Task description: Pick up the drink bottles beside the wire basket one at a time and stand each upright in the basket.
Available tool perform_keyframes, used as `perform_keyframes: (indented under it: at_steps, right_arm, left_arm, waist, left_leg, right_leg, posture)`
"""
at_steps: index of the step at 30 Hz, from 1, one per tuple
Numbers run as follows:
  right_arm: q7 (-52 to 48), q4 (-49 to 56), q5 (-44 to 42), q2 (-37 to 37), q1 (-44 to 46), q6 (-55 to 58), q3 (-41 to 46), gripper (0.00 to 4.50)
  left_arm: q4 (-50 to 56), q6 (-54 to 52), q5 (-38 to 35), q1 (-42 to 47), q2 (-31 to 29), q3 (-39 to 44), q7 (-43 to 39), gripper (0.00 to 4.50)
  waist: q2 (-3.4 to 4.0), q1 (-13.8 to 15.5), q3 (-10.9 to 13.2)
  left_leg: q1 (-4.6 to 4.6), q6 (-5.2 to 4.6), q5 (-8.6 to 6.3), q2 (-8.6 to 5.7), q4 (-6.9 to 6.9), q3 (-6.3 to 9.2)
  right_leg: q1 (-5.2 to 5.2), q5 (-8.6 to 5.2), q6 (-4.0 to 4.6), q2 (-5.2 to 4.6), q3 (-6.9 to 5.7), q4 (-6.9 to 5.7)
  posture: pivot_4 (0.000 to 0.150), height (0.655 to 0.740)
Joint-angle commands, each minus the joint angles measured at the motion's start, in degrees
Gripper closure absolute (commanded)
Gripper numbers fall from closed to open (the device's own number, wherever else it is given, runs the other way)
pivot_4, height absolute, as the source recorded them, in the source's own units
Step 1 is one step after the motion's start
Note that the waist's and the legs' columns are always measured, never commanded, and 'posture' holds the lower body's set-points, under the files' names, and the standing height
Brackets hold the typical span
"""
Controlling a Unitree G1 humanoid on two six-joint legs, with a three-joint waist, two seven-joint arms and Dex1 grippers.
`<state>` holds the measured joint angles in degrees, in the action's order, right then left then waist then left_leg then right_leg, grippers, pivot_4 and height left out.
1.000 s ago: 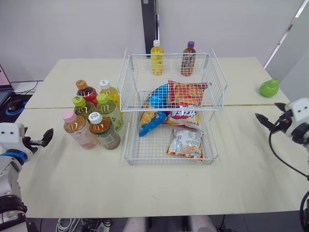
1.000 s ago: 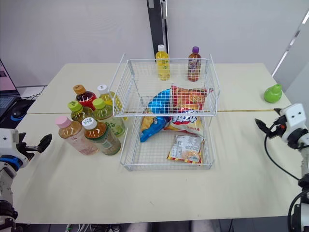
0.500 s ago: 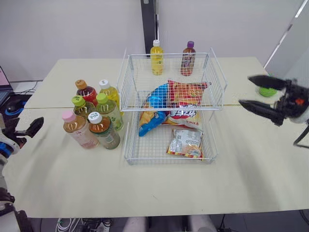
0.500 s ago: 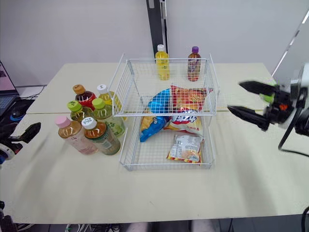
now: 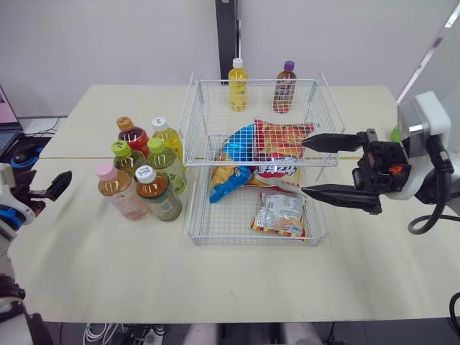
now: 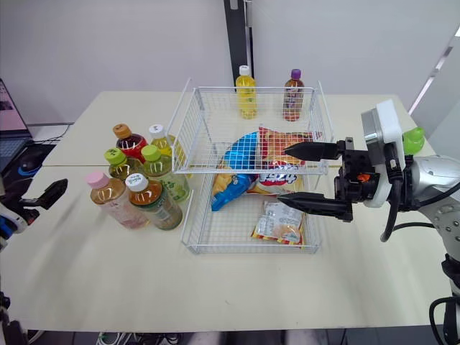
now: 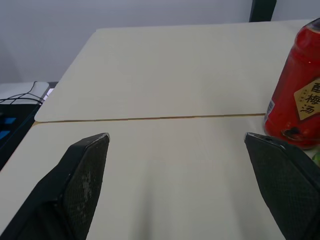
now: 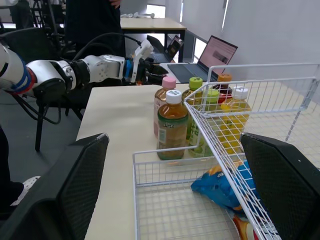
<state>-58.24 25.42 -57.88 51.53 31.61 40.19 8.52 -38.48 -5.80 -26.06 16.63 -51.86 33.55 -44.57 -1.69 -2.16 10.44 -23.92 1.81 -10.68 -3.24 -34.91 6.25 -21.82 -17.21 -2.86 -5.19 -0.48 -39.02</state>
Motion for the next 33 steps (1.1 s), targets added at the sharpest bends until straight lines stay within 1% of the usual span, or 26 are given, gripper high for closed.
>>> perform_keyframes:
  at_steps: [1,2,4,6,10,13,16,20,24,33]
  right_arm:
    - [-2.9,-0.8,2.0,-0.6,1.7,-2.1,-0.7,0.0]
    - [-3.4,-1.2,2.3,-1.0,2.0,-2.4,-1.0,0.0]
    - [-5.0,-2.4,4.1,-2.1,2.8,-3.6,-2.4,0.0]
    - [-5.9,-3.3,5.7,-2.9,3.3,-4.6,-3.2,0.0]
    - [-7.2,-5.9,6.9,-4.2,5.5,-4.9,-3.7,0.0]
    - [-8.4,-7.6,7.7,-4.7,6.9,-5.1,-3.9,0.0]
    - [-8.9,-8.5,7.7,-5.4,8.7,-4.9,-4.2,0.0]
    - [-5.7,-7.5,3.2,-7.3,12.3,-1.4,-2.6,0.0]
    - [-1.2,-6.6,-1.8,-9.5,14.6,1.7,0.0,0.0]
    - [0.9,-3.8,-2.1,-9.1,13.6,3.1,-0.2,0.0]
  left_arm:
    - [8.7,-3.0,-3.5,-5.0,-1.0,5.4,-0.2,0.01]
    - [11.4,-4.2,-4.3,-6.9,-0.7,6.5,-0.2,0.01]
    - [20.8,-9.5,-7.6,-12.6,-0.4,10.5,-0.2,0.01]
    - [27.9,-13.8,-10.0,-16.6,-0.2,13.1,0.3,0.01]
    - [48.6,-27.5,-21.2,-26.0,1.5,21.7,2.3,0.01]
    - [55.9,-31.9,-25.4,-30.0,3.3,24.5,3.7,0.01]
    - [58.7,-32.1,-25.4,-31.4,5.2,23.7,4.9,0.01]
    - [60.1,-31.8,-25.1,-30.1,6.9,20.3,6.3,0.01]
    - [60.2,-31.3,-24.3,-28.4,7.4,17.4,7.3,0.01]
    - [57.9,-29.8,-21.9,-25.6,6.8,14.0,6.7,0.01]
  waist:
    - [0.0,-0.1,0.0]
    - [0.0,-0.1,0.0]
    - [0.0,-0.1,0.0]
    - [-0.01,-0.1,0.0]
    - [0.01,0.3,0.0]
    - [0.05,0.6,0.0]
    - [0.1,0.6,0.1]
    - [0.1,0.7,0.1]
    - [0.09,0.7,0.1]
    - [0.09,0.6,0.1]
  left_leg:
    - [0.0,-0.01,0.0,0.02,0.0,0.0]
    - [0.0,-0.01,0.0,0.04,0.0,0.03]
    - [-0.01,0.0,0.0,0.11,0.02,0.03]
    - [0.0,0.0,-0.01,0.15,0.02,0.01]
    - [-0.01,0.0,-0.01,0.17,0.0,0.01]
    - [0.0,0.01,-0.01,0.15,0.0,-0.01]
    - [0.02,0.01,-0.01,0.15,0.01,-0.02]
    - [0.01,0.01,-0.01,0.17,0.01,-0.02]
    - [0.0,0.01,-0.01,0.16,0.0,-0.02]
    - [0.01,0.01,-0.01,0.15,0.01,-0.03]
  right_leg:
    - [0.0,0.0,0.01,-0.04,0.01,0.0]
    - [-0.01,0.0,0.02,-0.04,-0.01,0.0]
    - [-0.04,0.01,0.04,-0.04,-0.01,0.0]
    - [-0.03,0.02,0.06,-0.04,-0.01,0.03]
    - [-0.04,0.01,0.07,-0.05,0.01,0.08]
    - [-0.02,0.0,0.1,-0.08,0.04,0.12]
    - [0.02,-0.04,0.16,-0.07,0.01,0.11]
    - [0.03,-0.05,0.18,-0.01,-0.02,0.1]
    - [0.03,-0.04,0.18,-0.01,-0.01,0.1]
    - [0.02,-0.04,0.18,0.01,-0.01,0.1]
  posture:
    - [0.15,0.74]
    - [0.15,0.74]
    - [0.15,0.74]
    - [0.15,0.74]
    - [0.15,0.74]
    - [0.15,0.74]
    - [0.15,0.74]
    - [0.15,0.74]
    - [0.15,0.74]
    - [0.15,0.74]
